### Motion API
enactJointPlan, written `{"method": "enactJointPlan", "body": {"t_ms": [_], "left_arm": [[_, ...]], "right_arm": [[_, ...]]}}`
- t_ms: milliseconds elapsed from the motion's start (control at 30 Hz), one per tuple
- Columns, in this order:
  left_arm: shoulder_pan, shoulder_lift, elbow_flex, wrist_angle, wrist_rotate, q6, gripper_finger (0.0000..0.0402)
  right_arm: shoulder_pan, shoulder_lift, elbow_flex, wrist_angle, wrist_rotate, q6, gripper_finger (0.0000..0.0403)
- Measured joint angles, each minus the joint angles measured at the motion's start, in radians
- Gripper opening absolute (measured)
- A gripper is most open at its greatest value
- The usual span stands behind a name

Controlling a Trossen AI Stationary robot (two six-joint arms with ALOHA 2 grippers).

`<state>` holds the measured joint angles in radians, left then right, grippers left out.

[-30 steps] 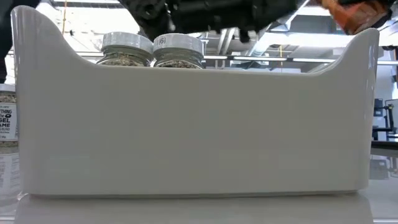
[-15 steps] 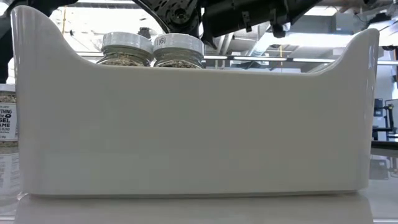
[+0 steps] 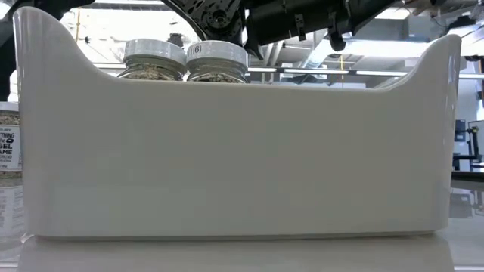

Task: Sort spices by type
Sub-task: Put the orange seasoning pack into the white bin

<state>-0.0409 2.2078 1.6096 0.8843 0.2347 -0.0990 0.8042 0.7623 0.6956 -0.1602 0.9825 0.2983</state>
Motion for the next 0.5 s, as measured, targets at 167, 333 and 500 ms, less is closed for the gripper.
{"method": "enactJointPlan", "body": {"t_ms": [167, 333, 500], "left_arm": [[0.000, -0.002, 0.000, 0.003, 0.007, 0.004, 0.0142], [0.000, -0.002, 0.000, 0.001, 0.022, 0.017, 0.0117], [0.001, -0.002, 0.000, 0.000, 0.023, 0.035, 0.0076]], "right_arm": [[-0.044, 0.004, 0.000, 0.030, -0.043, -0.036, 0.0056], [-0.049, 0.004, 0.000, 0.030, -0.047, -0.037, 0.0056], [-0.049, 0.004, 0.000, 0.031, -0.046, -0.037, 0.0056]]}}
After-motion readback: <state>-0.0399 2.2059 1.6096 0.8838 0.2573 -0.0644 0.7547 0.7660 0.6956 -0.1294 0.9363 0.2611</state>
